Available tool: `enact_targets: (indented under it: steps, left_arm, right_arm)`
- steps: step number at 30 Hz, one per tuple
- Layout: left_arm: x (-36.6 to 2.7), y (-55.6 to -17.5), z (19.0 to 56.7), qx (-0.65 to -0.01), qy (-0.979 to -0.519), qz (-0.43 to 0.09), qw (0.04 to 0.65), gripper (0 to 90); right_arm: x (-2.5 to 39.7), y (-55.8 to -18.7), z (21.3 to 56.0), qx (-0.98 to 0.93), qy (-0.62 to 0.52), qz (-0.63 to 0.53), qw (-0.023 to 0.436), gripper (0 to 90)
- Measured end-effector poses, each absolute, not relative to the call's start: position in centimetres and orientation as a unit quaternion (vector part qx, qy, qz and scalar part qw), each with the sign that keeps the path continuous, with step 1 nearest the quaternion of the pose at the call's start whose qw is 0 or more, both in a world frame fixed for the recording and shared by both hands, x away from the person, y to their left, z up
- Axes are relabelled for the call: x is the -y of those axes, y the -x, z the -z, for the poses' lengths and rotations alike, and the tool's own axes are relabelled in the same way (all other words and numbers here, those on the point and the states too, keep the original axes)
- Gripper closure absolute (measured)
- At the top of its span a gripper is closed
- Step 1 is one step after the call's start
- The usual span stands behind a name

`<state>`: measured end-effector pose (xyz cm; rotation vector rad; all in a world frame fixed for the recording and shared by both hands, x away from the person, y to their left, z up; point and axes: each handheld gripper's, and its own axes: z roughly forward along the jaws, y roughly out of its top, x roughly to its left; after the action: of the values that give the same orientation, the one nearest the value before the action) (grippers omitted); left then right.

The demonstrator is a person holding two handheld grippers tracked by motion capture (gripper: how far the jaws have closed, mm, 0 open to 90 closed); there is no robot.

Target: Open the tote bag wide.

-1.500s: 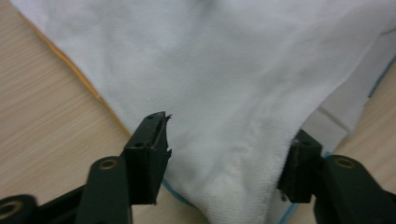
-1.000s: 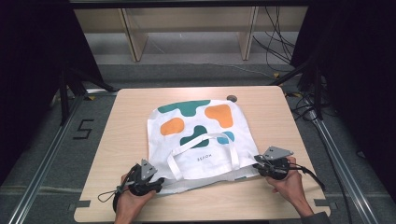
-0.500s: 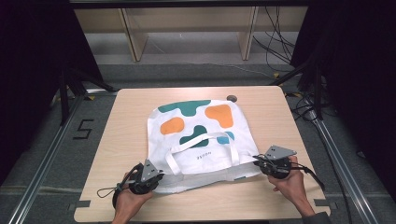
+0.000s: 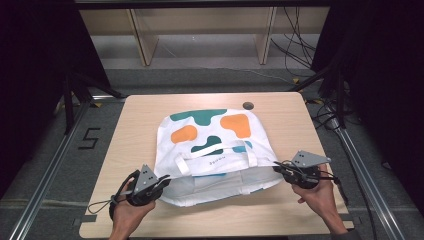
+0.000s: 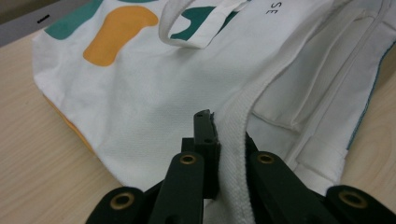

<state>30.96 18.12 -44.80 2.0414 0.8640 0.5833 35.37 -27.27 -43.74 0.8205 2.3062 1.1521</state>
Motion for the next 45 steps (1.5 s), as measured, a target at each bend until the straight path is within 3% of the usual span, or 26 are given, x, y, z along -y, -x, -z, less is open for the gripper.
enact_targets:
  steps: [9, 22, 32, 38, 45]
  left_arm:
    - [-18.7, -30.8, 42.1, -0.323, -0.799, -0.254, 0.440, 86.8]
    - [-19.6, -30.0, 32.4, -0.293, -0.745, -0.324, 0.504, 87.0]
    - [-20.2, -28.9, 28.3, -0.275, -0.717, -0.331, 0.549, 87.1]
    - [-20.2, -31.6, 27.6, -0.287, -0.711, -0.302, 0.566, 87.1]
    - [-19.5, -36.1, 28.4, -0.320, -0.698, -0.296, 0.568, 87.0]
  right_arm:
    - [27.3, -35.1, 40.1, -0.821, -0.276, -0.441, 0.235, 88.3]
    - [27.6, -34.7, 31.5, -0.776, -0.233, -0.515, 0.279, 88.5]
    - [27.8, -33.7, 26.6, -0.760, -0.207, -0.545, 0.286, 88.5]
    - [27.9, -34.5, 24.5, -0.750, -0.211, -0.546, 0.308, 88.5]
    - [27.7, -38.2, 25.5, -0.748, -0.242, -0.530, 0.318, 88.5]
